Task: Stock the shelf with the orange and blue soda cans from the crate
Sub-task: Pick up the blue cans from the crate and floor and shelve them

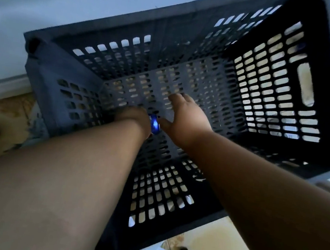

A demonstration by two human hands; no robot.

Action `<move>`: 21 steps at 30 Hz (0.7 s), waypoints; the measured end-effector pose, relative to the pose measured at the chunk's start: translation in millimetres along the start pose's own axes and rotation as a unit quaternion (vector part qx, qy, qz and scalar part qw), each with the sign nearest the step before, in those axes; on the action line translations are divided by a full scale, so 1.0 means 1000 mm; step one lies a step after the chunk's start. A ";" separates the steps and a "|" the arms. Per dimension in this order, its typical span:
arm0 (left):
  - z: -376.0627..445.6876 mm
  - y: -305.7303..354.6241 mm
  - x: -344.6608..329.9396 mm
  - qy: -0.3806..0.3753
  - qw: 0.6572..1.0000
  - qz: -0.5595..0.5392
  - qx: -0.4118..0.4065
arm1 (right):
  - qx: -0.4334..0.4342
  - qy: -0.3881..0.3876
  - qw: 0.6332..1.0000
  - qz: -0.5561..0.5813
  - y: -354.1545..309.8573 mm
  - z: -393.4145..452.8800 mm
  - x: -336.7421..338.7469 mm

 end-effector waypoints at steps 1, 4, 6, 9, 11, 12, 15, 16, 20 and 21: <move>0.000 0.000 0.004 0.001 1.000 -0.010 -0.013 | -0.006 0.007 1.000 0.011 0.002 0.000 0.002; -0.006 -0.007 0.016 0.000 0.993 -0.111 -0.040 | -0.052 0.033 0.997 0.053 0.009 0.001 0.012; -0.012 -0.008 0.027 -0.005 0.976 -0.204 -0.072 | -0.099 0.056 0.989 0.095 0.013 -0.001 0.024; -0.037 -0.005 0.050 -0.035 0.888 -0.441 -0.125 | -0.158 0.104 0.954 0.234 0.013 -0.011 0.045; -0.067 0.000 0.071 -0.096 0.784 -0.593 -0.160 | -0.166 0.141 0.919 0.330 0.009 -0.020 0.062; -0.084 0.002 0.082 -0.123 0.738 -0.638 -0.181 | -0.160 0.153 0.898 0.380 0.006 -0.025 0.070; -0.135 0.002 0.115 -0.156 0.636 -0.715 -0.245 | -0.114 0.162 0.802 0.563 -0.009 -0.045 0.099; -0.150 0.000 0.124 -0.156 0.609 -0.732 -0.263 | -0.089 0.158 0.759 0.625 -0.015 -0.053 0.109; -0.211 -0.010 0.151 -0.119 0.533 -0.774 -0.321 | 0.003 0.161 0.655 0.738 -0.045 -0.090 0.145; -0.225 -0.013 0.157 -0.096 0.526 -0.779 -0.326 | 0.022 0.171 0.651 0.739 -0.054 -0.101 0.152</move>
Point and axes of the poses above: each hand's wrist, its own z-axis towards the middle knuckle, its own x-axis out of the back of the hand, y = z × x, the point moved 4 cm from there along z, towards the middle knuckle, and after that the axes turned 3 degrees about x, right-handed, at the moved point
